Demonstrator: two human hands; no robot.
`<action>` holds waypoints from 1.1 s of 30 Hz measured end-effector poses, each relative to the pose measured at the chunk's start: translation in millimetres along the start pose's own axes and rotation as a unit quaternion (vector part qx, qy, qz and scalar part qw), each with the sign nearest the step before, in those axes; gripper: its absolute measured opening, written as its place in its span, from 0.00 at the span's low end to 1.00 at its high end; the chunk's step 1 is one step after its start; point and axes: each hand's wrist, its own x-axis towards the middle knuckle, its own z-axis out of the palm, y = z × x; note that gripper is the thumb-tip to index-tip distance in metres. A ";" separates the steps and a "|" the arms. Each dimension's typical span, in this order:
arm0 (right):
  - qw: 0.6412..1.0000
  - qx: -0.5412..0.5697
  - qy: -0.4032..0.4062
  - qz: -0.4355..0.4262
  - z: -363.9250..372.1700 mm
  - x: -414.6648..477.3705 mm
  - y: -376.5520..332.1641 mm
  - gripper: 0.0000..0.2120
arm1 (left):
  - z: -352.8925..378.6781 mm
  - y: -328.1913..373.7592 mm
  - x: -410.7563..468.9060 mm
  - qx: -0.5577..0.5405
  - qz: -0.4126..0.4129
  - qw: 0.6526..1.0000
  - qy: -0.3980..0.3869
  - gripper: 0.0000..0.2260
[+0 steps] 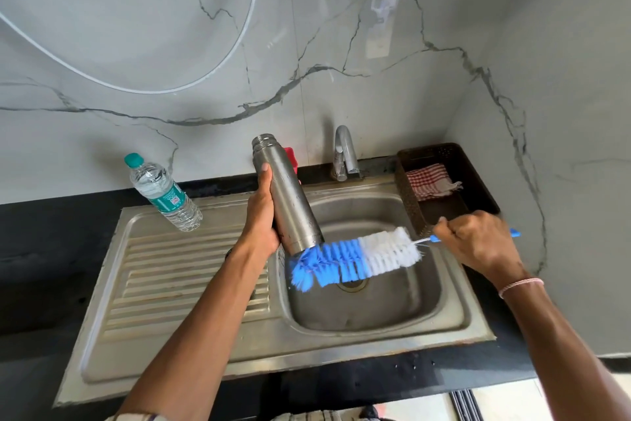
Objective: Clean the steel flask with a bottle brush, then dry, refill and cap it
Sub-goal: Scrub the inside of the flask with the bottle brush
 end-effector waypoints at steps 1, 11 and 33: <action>1.000 0.006 -0.016 0.022 -5.1 0.0 3.6 0.27 | -1.7 0.7 0.3 -0.007 0.004 1.000 0.002 0.31; 0.996 -0.025 -0.077 0.041 -17.2 12.1 -27.0 0.22 | 4.5 -12.0 -0.4 0.001 0.008 1.000 -0.012 0.31; 0.993 -0.018 -0.111 0.045 -28.3 15.1 -54.9 0.21 | 8.0 -19.0 2.2 0.003 0.033 0.999 0.007 0.27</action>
